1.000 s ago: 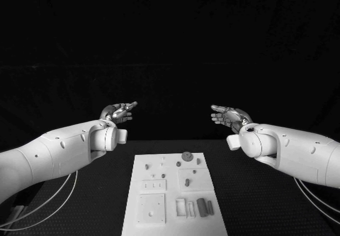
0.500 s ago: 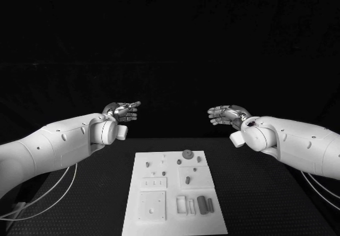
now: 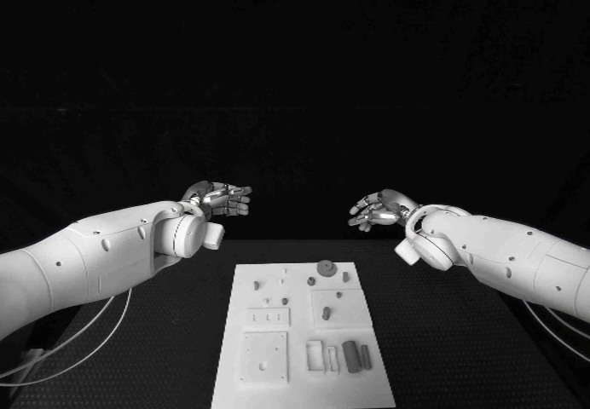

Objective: Assemble the parts on the task board

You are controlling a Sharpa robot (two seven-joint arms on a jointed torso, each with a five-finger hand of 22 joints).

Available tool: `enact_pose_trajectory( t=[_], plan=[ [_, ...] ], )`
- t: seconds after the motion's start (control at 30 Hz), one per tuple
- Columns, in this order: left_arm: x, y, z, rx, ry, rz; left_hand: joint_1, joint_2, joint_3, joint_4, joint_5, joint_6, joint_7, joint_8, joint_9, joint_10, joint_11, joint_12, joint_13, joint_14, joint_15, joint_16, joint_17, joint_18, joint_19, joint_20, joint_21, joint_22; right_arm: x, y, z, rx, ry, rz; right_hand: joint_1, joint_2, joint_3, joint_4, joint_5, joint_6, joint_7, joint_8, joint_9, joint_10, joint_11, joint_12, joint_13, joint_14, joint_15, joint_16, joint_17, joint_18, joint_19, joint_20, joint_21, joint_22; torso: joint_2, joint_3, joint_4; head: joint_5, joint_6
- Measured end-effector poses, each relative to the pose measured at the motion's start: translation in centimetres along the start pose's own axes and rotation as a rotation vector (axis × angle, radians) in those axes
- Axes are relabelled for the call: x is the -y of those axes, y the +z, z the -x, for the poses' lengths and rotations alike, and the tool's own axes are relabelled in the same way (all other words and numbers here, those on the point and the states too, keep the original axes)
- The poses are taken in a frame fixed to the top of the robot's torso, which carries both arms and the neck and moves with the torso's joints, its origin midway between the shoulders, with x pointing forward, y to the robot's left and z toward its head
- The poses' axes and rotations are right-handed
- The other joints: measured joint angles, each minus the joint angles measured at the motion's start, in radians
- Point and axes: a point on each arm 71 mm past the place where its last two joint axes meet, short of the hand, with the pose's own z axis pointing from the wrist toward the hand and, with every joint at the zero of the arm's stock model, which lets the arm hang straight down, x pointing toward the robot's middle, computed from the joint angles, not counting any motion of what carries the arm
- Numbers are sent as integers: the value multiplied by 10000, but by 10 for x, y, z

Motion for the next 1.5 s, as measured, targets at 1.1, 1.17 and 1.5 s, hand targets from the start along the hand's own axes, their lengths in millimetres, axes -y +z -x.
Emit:
enact_pose_trajectory(
  t=[1.1,1.17,1.5],
  plan=[
    [7,-62,-46,-2244,671,-1130,-760,-113,979,-979,-2,593,-54,-351,-341,587,-84,-581,9,158,-89,-431,357,-38,195,-121,-185,22,-28,9,-64,-774,-7497,1992,560,-738,-1163,56,33,1740,-440,-561,-384,3190,-1708,3667,4120,3502,-2153,4812,3900,290,3799,-1761,5287,-1,1232,3,738,-464,206],
    [7,-63,-47,-2275,669,-1139,-760,-113,990,-990,-2,593,-54,-351,-352,587,-85,-583,9,158,-89,-431,357,-42,195,-121,-185,29,-27,10,-66,-780,-7548,1947,560,-737,-1213,6,33,1732,-458,-651,-384,2312,-1677,4649,5421,3004,-2110,5436,4476,193,3256,-1814,5933,-6,1288,-6,758,-490,214],
    [7,-64,-50,-2363,665,-1154,-852,-125,1040,-1040,-3,555,-16,-390,-366,587,-84,-626,0,158,-89,-472,381,-88,195,-121,-185,28,-13,9,-78,-937,-7610,1630,538,-706,-1128,59,20,1785,-480,-825,-274,1008,-1696,9859,9935,2553,-2019,7945,5992,15,2445,-1900,8890,-19,1596,-61,889,-615,217]
  ],
)
